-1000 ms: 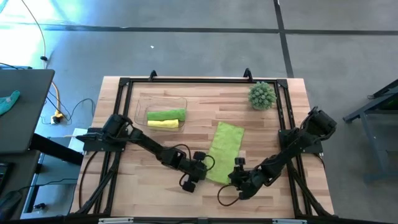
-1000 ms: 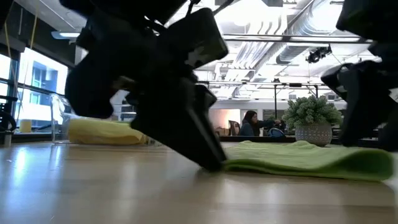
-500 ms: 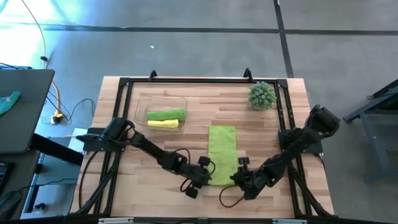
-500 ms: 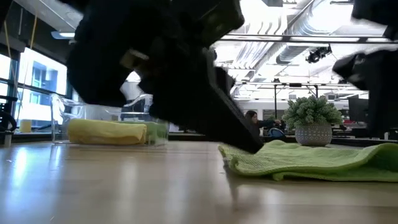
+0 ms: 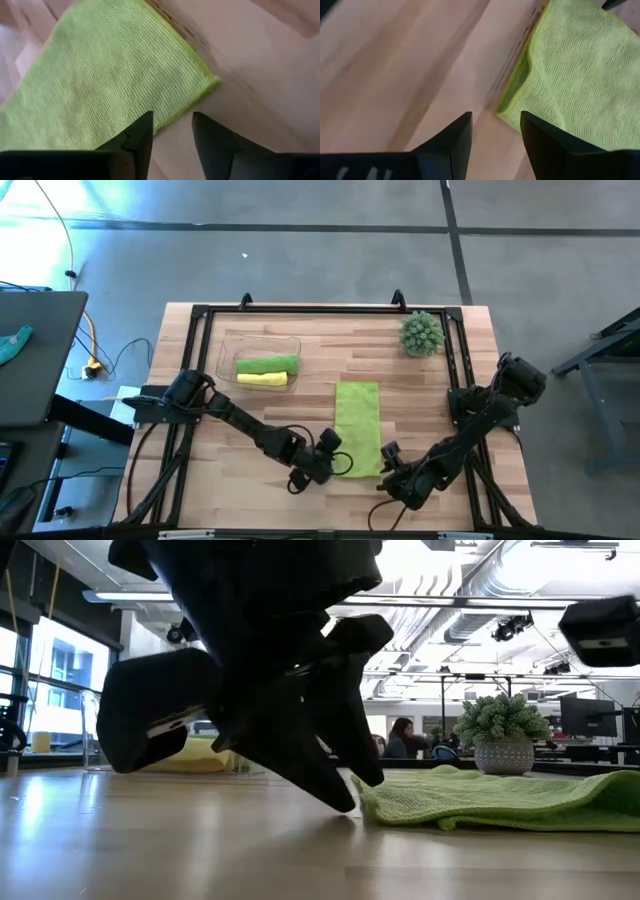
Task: Roll microfiber towels into tight, uniform cylinder then place into a basket
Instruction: Roll the green towel
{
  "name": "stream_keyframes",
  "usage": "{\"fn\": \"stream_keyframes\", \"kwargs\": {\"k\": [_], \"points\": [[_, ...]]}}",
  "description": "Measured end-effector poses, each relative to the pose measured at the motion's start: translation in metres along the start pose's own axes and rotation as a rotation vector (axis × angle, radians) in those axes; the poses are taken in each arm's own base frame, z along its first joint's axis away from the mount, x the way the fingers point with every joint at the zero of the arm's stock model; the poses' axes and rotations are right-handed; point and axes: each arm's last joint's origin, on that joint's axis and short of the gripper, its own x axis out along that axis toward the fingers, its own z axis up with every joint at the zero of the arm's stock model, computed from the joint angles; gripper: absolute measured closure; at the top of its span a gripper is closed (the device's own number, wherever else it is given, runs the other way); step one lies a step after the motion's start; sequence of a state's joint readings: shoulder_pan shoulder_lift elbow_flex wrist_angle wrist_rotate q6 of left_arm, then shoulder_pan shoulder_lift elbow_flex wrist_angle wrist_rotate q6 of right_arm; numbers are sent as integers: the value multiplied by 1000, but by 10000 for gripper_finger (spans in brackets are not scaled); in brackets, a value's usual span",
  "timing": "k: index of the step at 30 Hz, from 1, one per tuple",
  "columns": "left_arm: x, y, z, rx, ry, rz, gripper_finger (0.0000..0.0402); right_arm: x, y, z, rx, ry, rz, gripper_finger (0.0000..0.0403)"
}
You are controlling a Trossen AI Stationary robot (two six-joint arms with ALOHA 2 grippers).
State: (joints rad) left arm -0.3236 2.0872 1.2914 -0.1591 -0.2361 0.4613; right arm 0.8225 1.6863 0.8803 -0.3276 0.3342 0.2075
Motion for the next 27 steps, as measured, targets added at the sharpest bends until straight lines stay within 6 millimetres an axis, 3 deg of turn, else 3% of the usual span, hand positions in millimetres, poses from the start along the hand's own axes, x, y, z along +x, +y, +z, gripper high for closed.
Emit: {"fn": "stream_keyframes", "kwargs": {"k": [6,15,19,27], "points": [[0,0,1,101,-8,3,248,14,-3,-4,-42,43,-51,242],[11,-3,6,62,-125,-51,237,24,-2,-7,-57,69,-69,242],[21,-5,8,-20,-172,-44,238,25,-2,-7,35,69,-72,245],[28,-6,7,-225,-178,-57,243,26,-1,-8,203,68,-63,314]]}}
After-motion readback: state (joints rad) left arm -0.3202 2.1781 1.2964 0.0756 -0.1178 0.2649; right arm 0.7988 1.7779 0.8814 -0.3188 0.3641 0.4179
